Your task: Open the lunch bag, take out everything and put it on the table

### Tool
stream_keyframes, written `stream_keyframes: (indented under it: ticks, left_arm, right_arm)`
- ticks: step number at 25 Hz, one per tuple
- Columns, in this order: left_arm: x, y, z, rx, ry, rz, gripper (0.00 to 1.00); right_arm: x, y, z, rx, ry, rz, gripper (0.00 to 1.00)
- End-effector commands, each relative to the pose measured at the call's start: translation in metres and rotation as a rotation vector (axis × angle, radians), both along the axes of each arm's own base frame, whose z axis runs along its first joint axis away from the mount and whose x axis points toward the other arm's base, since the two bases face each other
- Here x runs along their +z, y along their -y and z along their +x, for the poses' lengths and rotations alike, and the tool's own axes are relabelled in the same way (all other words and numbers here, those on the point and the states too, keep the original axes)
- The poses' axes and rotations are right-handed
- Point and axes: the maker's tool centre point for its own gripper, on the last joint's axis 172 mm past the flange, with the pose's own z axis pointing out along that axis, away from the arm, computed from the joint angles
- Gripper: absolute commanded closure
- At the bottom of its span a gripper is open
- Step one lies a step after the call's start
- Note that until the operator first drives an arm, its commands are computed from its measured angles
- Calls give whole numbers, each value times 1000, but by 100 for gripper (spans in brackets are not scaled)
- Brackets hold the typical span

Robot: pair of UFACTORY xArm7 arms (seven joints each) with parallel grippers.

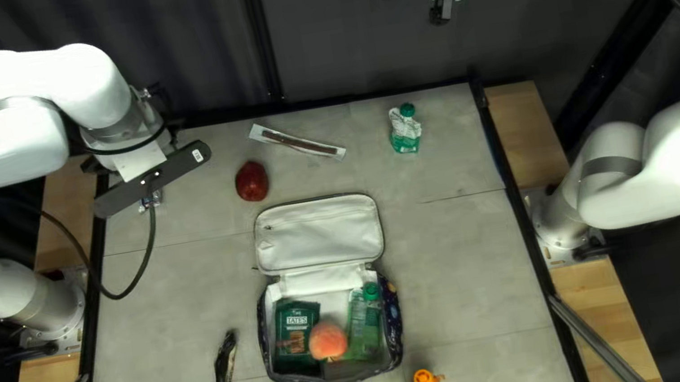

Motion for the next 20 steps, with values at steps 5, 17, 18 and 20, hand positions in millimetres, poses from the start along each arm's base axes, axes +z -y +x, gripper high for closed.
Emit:
stream_keyframes:
  ticks: [5,17,18,20]
  left_arm:
    - [2,-4,-10,357,-10,60,0]
    - [10,-46,-55,546,37,10,0]
    - [13,-52,-67,597,55,-2,0]
    - [16,-57,-80,672,75,-12,0]
  right_arm:
    - [0,0,0,0,0,0,0]
    - [0,0,0,0,0,0,0]
    - [0,0,0,0,0,0,0]
    - [0,0,0,0,0,0,0]
